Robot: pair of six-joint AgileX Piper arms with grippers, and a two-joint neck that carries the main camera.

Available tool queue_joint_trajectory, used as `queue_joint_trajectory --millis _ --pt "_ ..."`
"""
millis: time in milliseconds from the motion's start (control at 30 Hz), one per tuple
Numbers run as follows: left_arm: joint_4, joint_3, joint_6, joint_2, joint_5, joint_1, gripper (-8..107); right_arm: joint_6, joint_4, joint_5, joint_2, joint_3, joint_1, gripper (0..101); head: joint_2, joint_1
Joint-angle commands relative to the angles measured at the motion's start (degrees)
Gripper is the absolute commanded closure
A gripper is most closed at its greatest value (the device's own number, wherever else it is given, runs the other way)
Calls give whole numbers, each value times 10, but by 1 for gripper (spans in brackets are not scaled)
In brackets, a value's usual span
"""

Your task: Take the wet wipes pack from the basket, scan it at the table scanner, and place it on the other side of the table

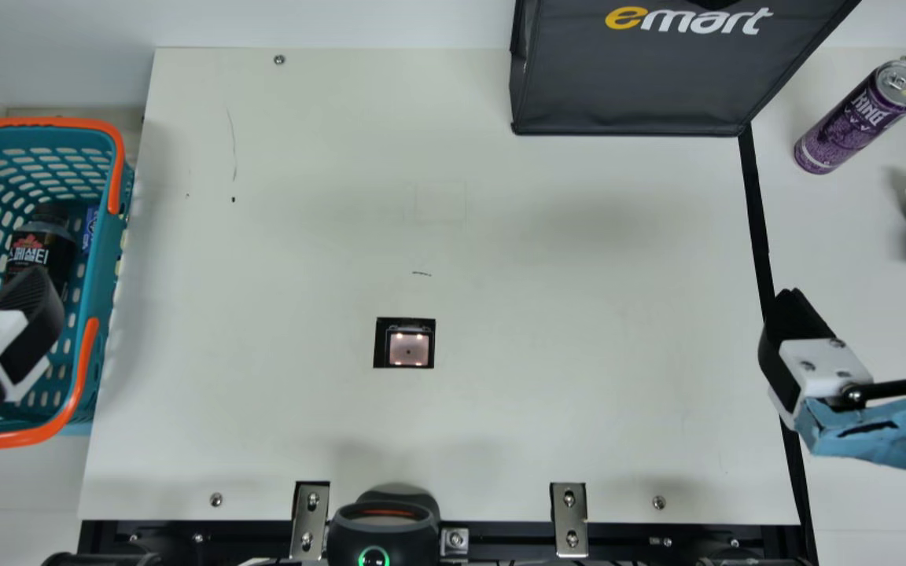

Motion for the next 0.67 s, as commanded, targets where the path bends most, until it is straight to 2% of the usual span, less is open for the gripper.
queue_joint_trajectory --millis 0,633 --pt "0 0 0 0 0 0 9 0 0 0 0 0 0 6 1 -17" --pt "0 0 0 0 0 0 9 0 0 -1 -1 0 0 6 1 -17"
